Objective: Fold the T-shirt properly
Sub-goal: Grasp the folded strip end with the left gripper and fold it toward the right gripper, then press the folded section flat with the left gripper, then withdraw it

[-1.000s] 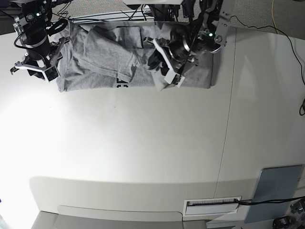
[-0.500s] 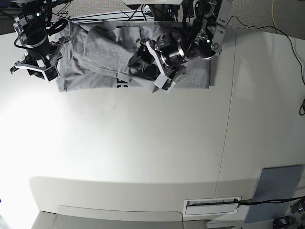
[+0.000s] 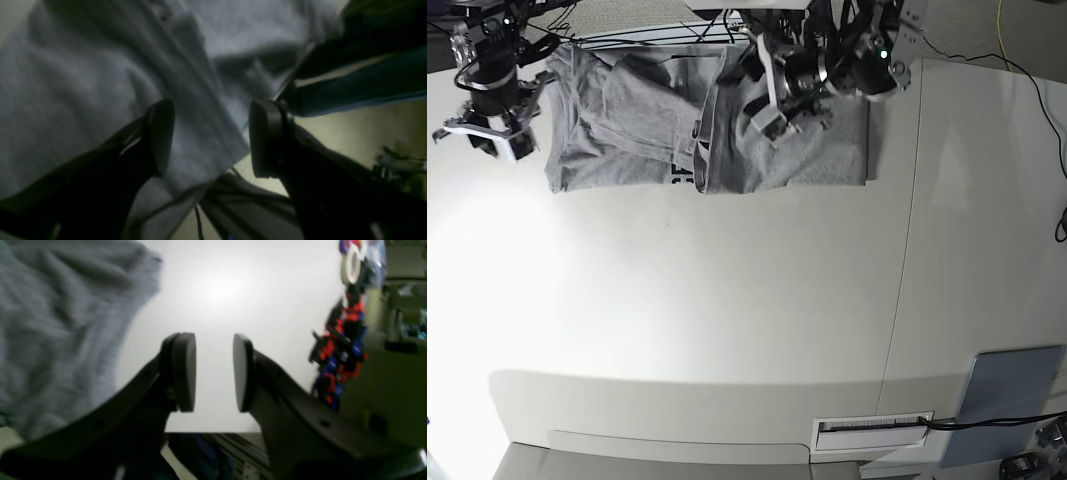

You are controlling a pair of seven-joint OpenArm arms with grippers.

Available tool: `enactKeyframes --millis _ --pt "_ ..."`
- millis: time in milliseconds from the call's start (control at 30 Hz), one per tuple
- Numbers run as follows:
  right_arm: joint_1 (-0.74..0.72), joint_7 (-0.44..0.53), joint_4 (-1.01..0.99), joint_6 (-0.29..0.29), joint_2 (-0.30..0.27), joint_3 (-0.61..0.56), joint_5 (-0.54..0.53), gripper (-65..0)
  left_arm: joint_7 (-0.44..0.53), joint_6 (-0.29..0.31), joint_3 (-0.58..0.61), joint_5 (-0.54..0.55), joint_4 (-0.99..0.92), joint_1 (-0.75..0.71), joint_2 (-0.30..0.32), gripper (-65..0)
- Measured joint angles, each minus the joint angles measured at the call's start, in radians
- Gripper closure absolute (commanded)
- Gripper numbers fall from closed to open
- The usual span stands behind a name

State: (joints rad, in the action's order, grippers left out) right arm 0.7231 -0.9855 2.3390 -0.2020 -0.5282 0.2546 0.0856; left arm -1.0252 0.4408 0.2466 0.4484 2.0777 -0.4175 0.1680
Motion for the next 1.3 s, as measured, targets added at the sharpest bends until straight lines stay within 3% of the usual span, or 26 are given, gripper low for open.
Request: enactKeyframes --millis 100,333,467,667,800,933,1133,1300 --pt "0.019 -0.005 0.0 0.008 -0.001 0.052 -0.025 -19.2 0.06 0.002 0.0 -0.062 0.0 -0.028 0.002 -36.0" --pt "0.074 -0.015 0.0 0.003 0.002 0.065 -0.075 -19.2 0.057 0.002 0.002 -0.086 0.0 -0.04 0.018 -36.0" --pt "0.074 -0.016 0.0 0.003 0.002 0.065 -0.076 -19.2 0.07 0.032 0.087 -0.104 0.0 -0.051 0.018 -36.0" --pt "0.074 -0.016 0.0 0.003 0.001 0.065 -0.075 -19.2 0.171 -0.025 0.204 -0.317 0.002 -0.044 0.018 -36.0" --pt "0.074 -0.016 0.0 0.003 0.001 0.065 -0.076 -19.2 0.182 -0.025 0.233 -0.35 0.002 -0.042 0.017 -36.0" --pt "0.074 -0.016 0.0 0.003 0.001 0.065 -0.076 -19.2 0.175 -0.066 0.235 -0.378 0.002 -0.043 0.018 -36.0" --pt "0.074 -0.016 0.0 0.003 0.001 0.065 -0.076 -19.2 0.174 -0.066 0.236 -0.403 0.0 -0.042 0.018 -24.3" --pt "0.074 -0.016 0.0 0.003 0.001 0.065 -0.076 -19.2 0.19 -0.071 0.236 -0.399 -0.061 -0.037 0.017 -24.2"
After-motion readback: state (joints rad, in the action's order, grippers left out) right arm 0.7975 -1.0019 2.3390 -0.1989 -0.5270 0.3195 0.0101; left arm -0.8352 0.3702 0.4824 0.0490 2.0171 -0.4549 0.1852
